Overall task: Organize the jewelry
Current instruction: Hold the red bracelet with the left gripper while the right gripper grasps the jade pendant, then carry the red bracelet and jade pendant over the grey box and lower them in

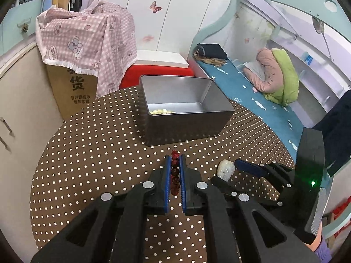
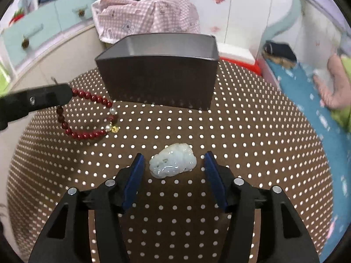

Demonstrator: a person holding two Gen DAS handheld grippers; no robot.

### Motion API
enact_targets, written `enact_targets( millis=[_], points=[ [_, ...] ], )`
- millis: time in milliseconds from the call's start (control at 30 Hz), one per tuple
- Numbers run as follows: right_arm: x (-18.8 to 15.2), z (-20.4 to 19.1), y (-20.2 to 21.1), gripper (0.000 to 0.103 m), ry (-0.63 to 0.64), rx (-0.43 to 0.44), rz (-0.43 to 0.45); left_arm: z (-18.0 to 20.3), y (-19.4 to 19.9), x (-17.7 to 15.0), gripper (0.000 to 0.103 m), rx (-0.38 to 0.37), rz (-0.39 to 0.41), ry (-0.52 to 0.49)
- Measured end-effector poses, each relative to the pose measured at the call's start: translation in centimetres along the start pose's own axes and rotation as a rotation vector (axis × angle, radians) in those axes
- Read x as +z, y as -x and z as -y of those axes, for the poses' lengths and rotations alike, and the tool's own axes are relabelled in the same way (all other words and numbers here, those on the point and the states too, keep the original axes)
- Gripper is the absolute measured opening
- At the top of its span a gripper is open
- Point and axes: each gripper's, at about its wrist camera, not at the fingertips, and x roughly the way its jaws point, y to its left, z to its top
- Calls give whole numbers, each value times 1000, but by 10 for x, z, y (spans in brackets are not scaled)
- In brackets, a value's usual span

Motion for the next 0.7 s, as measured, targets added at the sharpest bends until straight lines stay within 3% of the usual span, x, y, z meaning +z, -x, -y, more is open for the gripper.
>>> enact_targets(
  millis=[367,700],
  points=[
    [1,5,9,43,-13,24,4,3,4,5,6,-19,14,-12],
    [26,14,48,43,-22,39,94,16,19,31,6,-49,59,-45]
  ],
)
